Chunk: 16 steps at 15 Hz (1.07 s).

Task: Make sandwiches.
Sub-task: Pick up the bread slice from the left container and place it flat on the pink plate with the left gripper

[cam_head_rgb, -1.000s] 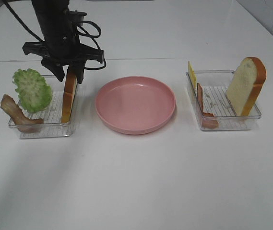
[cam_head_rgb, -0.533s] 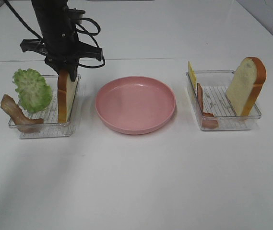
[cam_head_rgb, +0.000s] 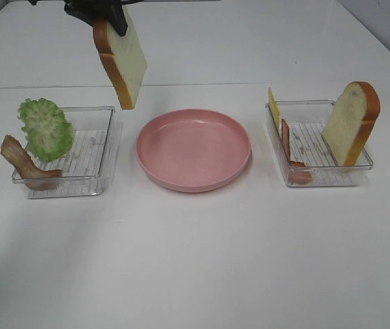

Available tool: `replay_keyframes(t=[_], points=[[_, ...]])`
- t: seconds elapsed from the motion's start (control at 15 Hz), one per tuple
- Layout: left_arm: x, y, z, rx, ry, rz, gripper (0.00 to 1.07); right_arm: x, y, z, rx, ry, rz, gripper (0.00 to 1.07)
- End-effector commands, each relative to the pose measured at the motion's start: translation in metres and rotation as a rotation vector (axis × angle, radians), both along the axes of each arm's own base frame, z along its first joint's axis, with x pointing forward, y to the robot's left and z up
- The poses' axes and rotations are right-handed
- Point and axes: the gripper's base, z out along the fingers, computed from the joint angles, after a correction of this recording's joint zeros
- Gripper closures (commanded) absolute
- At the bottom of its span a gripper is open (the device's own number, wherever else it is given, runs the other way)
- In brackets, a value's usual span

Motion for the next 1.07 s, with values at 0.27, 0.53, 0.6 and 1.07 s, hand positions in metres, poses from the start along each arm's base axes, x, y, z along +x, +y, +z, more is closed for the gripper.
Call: replay_keyframes(t=[0.27,0.53,0.6,1.07], points=[[0.022,0.026,-0.021,-0.297,0.089,-0.106,1.07,-0.001,0.000,0.000,-0.002,-0.028,-0.006,0.33],[0.039,0.011,-0.079,-0.440,0.217,-0.139,1.07,-0.001,0.000,0.000,-0.002,-0.028,-0.006,0.33],[0.043,0.007,-0.095,-0.483,0.256,-0.129,1.07,-0.001,0.000,0.000,-0.002,-0.028,-0.006,0.33],[0.047,-0.028,-0.171,-0.558,0.391,-0.096,1.07,-0.001,0.000,0.000,-0.001,-0.028,-0.005,0.33]])
